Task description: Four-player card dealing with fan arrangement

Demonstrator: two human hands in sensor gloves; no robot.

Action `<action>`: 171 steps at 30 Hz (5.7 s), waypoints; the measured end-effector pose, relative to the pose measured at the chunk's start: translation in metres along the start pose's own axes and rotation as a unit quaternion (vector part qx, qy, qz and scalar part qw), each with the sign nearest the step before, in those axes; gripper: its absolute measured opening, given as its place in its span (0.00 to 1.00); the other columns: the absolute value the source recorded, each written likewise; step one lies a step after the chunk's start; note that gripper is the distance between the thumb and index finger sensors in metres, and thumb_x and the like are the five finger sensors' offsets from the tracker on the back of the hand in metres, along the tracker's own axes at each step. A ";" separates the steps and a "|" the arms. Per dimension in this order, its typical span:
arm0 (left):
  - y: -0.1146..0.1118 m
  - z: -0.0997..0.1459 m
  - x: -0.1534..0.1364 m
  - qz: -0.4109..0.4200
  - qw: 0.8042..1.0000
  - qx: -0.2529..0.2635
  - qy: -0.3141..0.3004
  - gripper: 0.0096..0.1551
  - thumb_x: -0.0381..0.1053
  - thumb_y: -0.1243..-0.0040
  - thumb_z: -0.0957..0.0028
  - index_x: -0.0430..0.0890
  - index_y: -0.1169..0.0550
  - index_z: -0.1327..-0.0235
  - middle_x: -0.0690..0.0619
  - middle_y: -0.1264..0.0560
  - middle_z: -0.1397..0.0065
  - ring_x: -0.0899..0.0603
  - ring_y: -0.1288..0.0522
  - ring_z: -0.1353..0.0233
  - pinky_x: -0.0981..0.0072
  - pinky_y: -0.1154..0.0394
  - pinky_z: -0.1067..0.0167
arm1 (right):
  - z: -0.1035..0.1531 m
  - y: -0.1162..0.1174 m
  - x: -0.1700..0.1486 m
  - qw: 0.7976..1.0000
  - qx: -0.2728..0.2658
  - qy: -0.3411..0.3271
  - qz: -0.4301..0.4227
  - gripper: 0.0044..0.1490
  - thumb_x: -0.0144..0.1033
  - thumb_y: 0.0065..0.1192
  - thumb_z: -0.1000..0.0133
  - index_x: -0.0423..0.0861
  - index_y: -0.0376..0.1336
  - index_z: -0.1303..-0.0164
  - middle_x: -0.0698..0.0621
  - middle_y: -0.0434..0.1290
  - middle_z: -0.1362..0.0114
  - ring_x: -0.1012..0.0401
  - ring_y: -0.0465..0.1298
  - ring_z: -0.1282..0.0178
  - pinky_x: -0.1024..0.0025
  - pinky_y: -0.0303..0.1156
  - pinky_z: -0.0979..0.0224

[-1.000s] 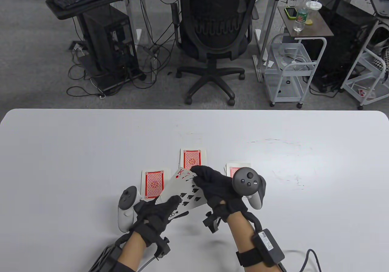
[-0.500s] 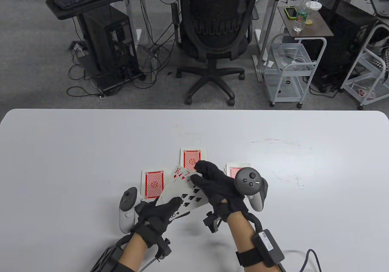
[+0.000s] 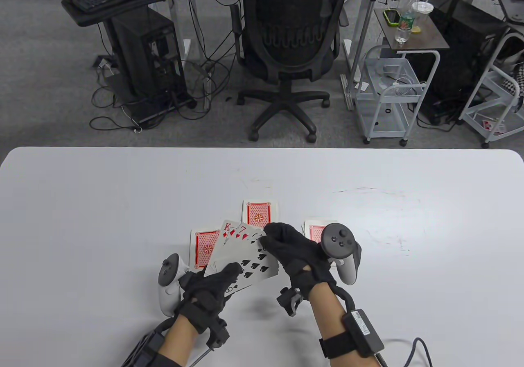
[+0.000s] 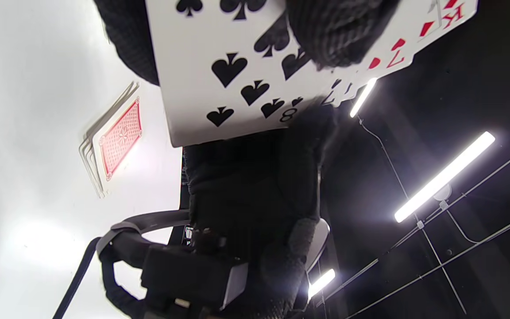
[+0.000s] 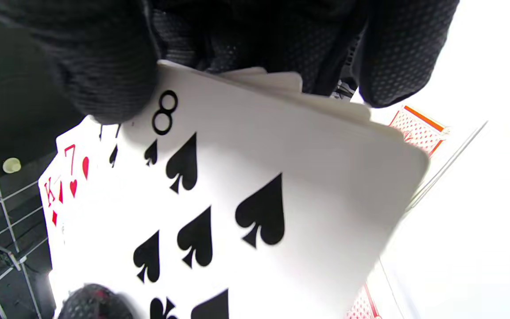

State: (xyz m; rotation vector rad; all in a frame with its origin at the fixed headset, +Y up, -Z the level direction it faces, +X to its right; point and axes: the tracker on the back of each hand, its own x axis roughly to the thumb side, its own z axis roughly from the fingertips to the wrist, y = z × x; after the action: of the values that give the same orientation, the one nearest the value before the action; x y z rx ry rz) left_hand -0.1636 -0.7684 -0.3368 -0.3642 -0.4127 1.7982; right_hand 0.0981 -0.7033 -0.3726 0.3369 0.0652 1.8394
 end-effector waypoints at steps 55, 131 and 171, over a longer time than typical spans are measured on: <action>0.006 0.005 0.004 -0.016 0.999 0.038 0.007 0.34 0.44 0.37 0.43 0.69 0.36 0.28 0.65 0.30 0.23 0.38 0.26 0.25 0.41 0.24 0.35 | 0.008 0.007 0.024 0.983 -0.090 -0.096 0.127 0.26 0.39 0.61 0.39 0.39 0.63 0.36 0.40 0.73 0.36 0.43 0.82 0.39 0.39 0.70 0.37; 0.005 0.002 0.000 -0.010 0.997 0.027 0.074 0.33 0.43 0.37 0.43 0.61 0.35 0.26 0.60 0.27 0.25 0.35 0.22 0.29 0.42 0.17 0.44 | 0.014 0.016 0.043 0.940 -0.070 -0.209 0.261 0.33 0.39 0.71 0.42 0.56 0.62 0.26 0.46 0.74 0.36 0.48 0.82 0.42 0.34 0.68 0.36; -0.004 -0.005 0.002 -0.138 0.980 -0.069 0.127 0.31 0.43 0.34 0.45 0.61 0.30 0.29 0.56 0.23 0.27 0.35 0.18 0.33 0.40 0.18 0.45 | 0.012 -0.031 0.056 0.918 -0.123 -0.214 0.311 0.27 0.36 0.54 0.43 0.46 0.57 0.34 0.54 0.75 0.42 0.50 0.83 0.43 0.34 0.66 0.34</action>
State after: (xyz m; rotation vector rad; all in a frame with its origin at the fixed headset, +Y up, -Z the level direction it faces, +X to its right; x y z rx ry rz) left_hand -0.1581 -0.7649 -0.3392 -0.5961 -0.3872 1.4356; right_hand 0.1159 -0.6429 -0.3567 0.6258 -0.6388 2.3196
